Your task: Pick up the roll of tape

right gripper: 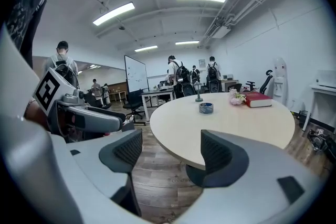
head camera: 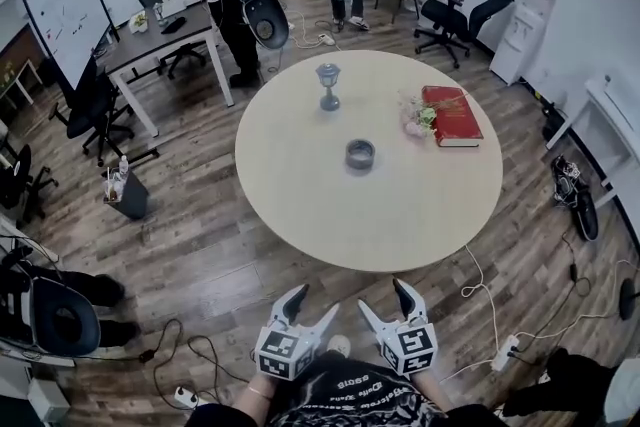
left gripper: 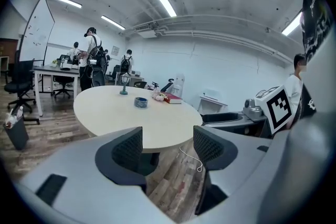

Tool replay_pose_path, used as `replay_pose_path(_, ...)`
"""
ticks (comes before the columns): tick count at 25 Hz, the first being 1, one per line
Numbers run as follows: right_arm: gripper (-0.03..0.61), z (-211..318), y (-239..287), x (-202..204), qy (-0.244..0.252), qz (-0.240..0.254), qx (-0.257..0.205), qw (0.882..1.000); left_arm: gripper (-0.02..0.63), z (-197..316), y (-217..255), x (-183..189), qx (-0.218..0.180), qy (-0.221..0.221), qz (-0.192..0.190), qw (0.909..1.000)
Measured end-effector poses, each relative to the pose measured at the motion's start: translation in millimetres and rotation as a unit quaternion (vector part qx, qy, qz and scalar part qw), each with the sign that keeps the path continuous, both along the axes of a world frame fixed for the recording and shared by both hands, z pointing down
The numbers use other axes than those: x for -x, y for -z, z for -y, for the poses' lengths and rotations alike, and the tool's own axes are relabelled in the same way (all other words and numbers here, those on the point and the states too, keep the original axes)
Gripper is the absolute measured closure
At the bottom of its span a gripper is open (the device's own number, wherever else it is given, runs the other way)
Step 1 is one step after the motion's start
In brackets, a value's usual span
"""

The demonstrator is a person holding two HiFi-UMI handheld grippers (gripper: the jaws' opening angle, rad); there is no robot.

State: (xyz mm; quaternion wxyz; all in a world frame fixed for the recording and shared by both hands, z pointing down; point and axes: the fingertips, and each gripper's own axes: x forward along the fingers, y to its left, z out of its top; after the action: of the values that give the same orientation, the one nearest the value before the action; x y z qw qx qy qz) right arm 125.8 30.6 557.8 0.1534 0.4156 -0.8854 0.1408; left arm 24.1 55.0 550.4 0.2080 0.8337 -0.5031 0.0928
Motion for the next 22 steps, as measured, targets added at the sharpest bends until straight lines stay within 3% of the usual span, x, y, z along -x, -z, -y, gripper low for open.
replay_pose_path(6,0.238,21.1,-1.2,-6.2,-0.011,0.013,0.006,1.0,0.288,21.2,-5.4,-4.8,0.008,0.005,0.004,0.9999)
replay_pose_path(10,0.245,33.6,2.2,-3.6,-0.038,0.078,0.043,0.995,0.288,33.6,-8.2,-2.6,0.014,0.011,-0.003,0.9998)
replay_pose_path(13,0.25,49.7,0.6,1.8,-0.053,0.097,0.056,0.992,0.288,53.6,-9.2,2.0,0.012,0.011,-0.004,0.9999)
replay_pose_path(18,0.25,76.4,-4.2,25.3,-0.033,0.042,0.032,0.998,0.288,93.8,-13.1,9.0,0.008,-0.019,0.014,0.9997)
replay_pose_path(22,0.252,113.1,-9.1,44.9,-0.045,0.053,0.05,0.996,0.288,140.1,-7.1,21.0,0.0,-0.037,0.01,0.9993)
